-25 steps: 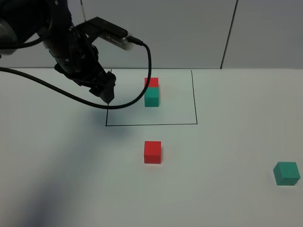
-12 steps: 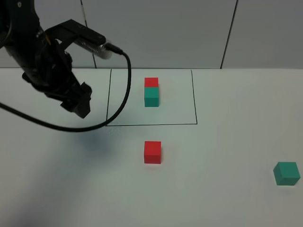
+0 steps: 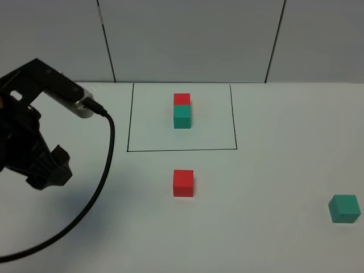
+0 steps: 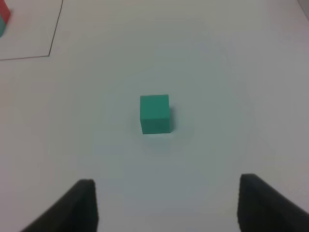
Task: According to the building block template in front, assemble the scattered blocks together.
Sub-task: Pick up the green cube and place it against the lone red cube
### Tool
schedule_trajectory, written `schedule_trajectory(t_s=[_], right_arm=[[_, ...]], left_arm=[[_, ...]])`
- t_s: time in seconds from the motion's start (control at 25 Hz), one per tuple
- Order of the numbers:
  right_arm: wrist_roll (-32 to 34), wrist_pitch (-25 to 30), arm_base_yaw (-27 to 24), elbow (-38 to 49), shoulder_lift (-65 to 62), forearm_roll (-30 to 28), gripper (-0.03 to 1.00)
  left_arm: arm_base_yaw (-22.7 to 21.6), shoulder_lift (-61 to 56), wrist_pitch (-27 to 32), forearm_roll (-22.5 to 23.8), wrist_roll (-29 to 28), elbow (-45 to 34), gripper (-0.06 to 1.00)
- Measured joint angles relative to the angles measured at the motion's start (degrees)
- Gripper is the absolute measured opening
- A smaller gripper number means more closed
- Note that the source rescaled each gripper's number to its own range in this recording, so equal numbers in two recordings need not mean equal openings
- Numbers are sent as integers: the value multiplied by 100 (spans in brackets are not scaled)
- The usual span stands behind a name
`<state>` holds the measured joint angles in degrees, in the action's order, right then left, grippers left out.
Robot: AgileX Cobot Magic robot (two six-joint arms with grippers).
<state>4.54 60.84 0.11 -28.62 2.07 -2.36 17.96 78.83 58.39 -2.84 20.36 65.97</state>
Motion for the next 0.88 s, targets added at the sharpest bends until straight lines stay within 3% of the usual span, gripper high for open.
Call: schedule_trajectory(t_s=[0.4, 0.88], right_arm=[[0, 0, 0, 0, 0, 0, 56], [0, 0, 0, 0, 0, 0, 57]], left_arm=[[0, -1443, -1316, 2, -173, -1721, 89], [0, -3407, -1249, -142, -484, -2547, 89]])
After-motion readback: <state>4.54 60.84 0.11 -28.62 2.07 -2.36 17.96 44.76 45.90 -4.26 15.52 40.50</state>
